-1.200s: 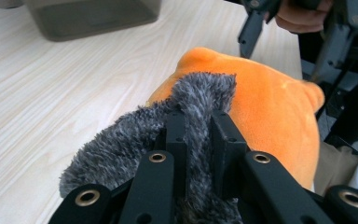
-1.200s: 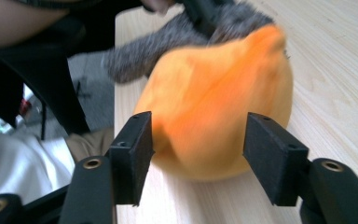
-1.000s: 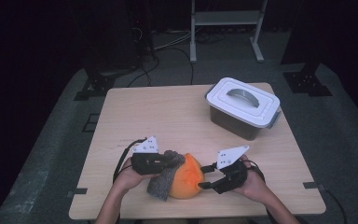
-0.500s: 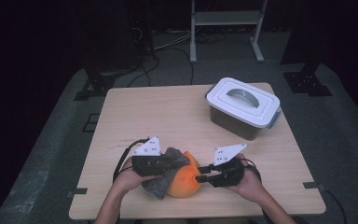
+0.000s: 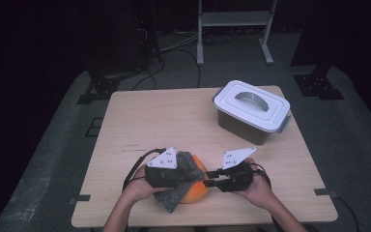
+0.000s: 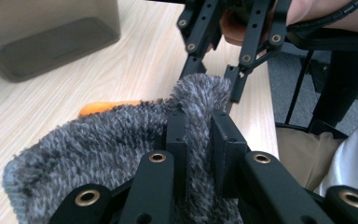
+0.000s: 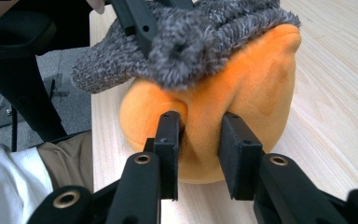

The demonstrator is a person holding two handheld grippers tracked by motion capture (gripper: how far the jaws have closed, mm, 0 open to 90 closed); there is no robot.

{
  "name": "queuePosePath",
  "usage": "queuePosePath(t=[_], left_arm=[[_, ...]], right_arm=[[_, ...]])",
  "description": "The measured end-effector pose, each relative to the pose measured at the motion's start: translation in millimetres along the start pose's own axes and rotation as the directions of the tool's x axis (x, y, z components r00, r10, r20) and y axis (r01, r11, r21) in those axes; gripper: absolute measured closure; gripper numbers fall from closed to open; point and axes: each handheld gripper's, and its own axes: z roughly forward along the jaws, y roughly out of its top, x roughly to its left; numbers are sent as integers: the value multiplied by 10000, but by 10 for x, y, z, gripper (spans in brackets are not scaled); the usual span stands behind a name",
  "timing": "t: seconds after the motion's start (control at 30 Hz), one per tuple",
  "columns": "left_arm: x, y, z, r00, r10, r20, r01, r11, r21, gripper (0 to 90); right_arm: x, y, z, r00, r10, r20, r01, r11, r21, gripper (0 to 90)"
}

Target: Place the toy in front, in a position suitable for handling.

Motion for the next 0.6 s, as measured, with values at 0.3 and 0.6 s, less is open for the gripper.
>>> queuePosePath(t=[0.3, 0.6], left_arm=[[158, -187, -79, 9973, -731, -107, 730, 9972, -141, 791], [101, -138, -43, 9992, -376, 129, 380, 9988, -308, 790]], right_arm=[[-74, -46, -39, 9997, 209, 144, -210, 9998, 47, 701], [-82, -58, -28, 9996, 251, 89, -252, 9996, 154, 705]])
